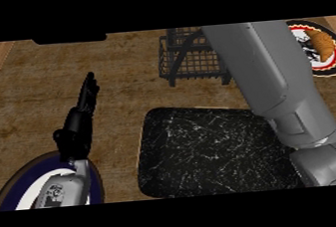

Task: Pick the lemon from the tray and place it in the tiered basket

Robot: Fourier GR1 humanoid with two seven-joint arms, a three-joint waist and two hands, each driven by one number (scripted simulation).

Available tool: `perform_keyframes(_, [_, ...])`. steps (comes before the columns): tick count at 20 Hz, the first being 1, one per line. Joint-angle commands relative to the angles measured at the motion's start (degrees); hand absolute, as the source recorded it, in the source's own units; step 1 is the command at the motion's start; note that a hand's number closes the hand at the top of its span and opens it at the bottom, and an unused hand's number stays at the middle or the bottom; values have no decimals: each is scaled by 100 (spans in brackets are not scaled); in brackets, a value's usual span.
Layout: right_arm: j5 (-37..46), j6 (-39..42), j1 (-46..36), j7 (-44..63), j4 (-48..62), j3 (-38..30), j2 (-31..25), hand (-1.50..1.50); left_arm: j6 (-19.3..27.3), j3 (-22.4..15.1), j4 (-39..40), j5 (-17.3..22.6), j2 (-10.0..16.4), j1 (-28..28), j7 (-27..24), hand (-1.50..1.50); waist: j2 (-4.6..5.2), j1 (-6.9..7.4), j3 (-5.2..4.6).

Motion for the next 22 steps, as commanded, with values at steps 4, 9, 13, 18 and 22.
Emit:
perform_keyframes(4, [-75, -1430, 118, 55, -506, -472, 21, -150, -9, -68, -92, -18, -38, 128, -51, 0, 6, -6, 8])
perform_keyframes(9, [185, -1537, 702, 668, -1403, -611, -280, -150, 2, -69, -237, -58, 22, 423, -21, 0, -51, -159, 9])
perform_keyframes(13, [40, -1173, 1263, 1030, -2630, -901, -346, -150, 6, 176, -249, 63, 134, 411, 4, 0, -125, -347, 14])
perform_keyframes(18, [-517, -835, 2586, 664, -4569, -1154, -288, -150, 108, 225, -168, 43, 85, 497, -12, 0, -173, -549, 19])
perform_keyframes(22, [-1094, -312, 3942, 441, -6037, -1329, -325, -150, 134, 329, -205, 108, 100, 522, -24, 0, -159, -613, 21])
